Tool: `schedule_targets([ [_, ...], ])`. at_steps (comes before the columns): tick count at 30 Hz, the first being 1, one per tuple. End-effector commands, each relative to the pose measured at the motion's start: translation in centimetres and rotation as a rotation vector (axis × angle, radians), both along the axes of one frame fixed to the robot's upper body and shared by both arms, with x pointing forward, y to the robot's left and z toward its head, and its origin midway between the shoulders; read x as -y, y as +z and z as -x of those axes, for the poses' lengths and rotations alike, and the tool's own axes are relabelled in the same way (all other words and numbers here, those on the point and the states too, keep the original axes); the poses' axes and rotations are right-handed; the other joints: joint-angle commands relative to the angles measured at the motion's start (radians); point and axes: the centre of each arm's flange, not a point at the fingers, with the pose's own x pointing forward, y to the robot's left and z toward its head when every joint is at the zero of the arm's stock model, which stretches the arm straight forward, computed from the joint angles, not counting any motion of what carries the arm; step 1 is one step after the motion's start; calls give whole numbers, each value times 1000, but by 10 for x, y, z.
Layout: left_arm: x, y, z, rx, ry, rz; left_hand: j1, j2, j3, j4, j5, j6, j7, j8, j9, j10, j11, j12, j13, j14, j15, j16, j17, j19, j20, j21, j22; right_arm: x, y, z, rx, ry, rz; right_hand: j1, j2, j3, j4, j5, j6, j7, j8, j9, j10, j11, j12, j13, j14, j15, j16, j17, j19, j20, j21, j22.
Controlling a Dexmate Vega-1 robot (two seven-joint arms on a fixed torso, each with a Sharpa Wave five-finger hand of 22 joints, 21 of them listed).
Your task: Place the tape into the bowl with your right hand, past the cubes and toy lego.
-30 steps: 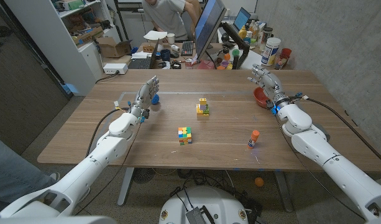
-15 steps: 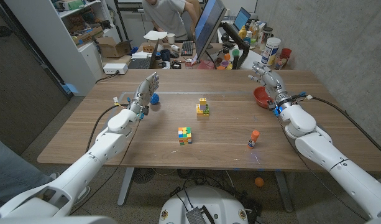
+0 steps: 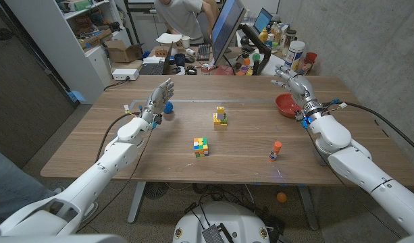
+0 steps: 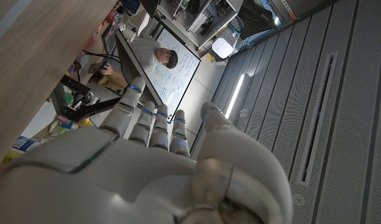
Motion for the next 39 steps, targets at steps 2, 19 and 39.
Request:
schedule_targets([
  [2,6,5,-3,6,-33,14,10,1,2,-5,3,9,5,9,1,8,4,6,3,11,5,4,0,2,8,-1,3,15,-5,27,14,-53,70,9,-12,0,-10,6,9,-11,8,4,8,-1,5,2,8,4,5,-1,11,9,3,5],
  [19,15,16,3,20,-25,-21,11,1,1,-6,3,20,6,11,1,14,4,7,3,15,5,4,0,1,19,-2,3,51,-16,55,25,-106,91,17,-41,-6,-28,3,17,-20,9,5,14,-1,3,3,24,5,0,-12,24,18,1,5],
  [39,20,25,7,10,-5,-47,13,1,1,-8,2,32,8,13,2,21,10,7,3,24,7,5,0,-2,13,-4,3,83,-26,89,59,-156,144,36,-74,-1,-46,-3,21,-62,8,6,4,-16,-5,5,25,17,-17,-24,40,22,-3,4],
])
